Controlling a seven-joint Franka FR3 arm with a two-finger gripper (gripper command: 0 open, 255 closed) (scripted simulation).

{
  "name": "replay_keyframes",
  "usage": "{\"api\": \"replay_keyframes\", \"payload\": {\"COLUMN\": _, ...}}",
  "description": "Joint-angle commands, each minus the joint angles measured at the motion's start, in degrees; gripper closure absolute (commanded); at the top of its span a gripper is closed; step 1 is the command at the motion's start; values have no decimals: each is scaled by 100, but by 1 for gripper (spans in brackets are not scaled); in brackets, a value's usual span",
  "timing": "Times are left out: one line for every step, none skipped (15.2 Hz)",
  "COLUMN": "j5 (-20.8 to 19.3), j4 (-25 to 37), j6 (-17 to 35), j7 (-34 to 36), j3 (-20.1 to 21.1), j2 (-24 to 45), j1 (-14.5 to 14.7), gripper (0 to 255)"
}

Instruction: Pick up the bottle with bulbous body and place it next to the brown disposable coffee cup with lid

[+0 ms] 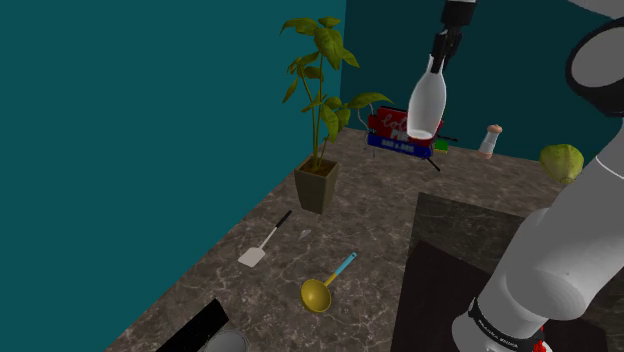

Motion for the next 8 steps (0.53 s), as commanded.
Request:
{"api": "replay_keyframes", "payload": {"j5": -86, "j4": -100, "j6": -32, "j7": 185, "j3": 138, "j2": -158, "j1": 64, "gripper": 255}}
{"api": "replay_keyframes", "payload": {"j5": -184, "j4": -289, "j6": -16, "j7": 384, "j3": 289, "j2": -356, "j1": 125, "gripper": 255}}
{"api": "replay_keyframes", "payload": {"j5": -265, "j4": -465, "j6": -5, "j7": 576, "j3": 438, "j2": -538, "j1": 175, "gripper": 255}}
{"api": "replay_keyframes", "payload": {"j5": -328, "j4": -630, "j6": 2, "j7": 762, "j3": 591, "j2": -707, "j1": 210, "gripper": 255}}
{"api": "replay_keyframes", "payload": {"j5": -378, "j4": -784, "j6": 5, "j7": 942, "j3": 738, "j2": -864, "j1": 244, "gripper": 255}}
{"api": "replay_keyframes", "payload": {"j5": -417, "j4": -929, "j6": 5, "j7": 1119, "j3": 880, "j2": -1010, "j1": 277, "gripper": 255}}
{"api": "replay_keyframes", "payload": {"j5": -442, "j4": -1064, "j6": 3, "j7": 1290, "j3": 1024, "j2": -1144, "j1": 299, "gripper": 255}}
{"api": "replay_keyframes", "payload": {"j5": -459, "j4": -1190, "j6": -1, "j7": 1458, "j3": 1163, "j2": -1270, "j1": 324, "gripper": 255}}
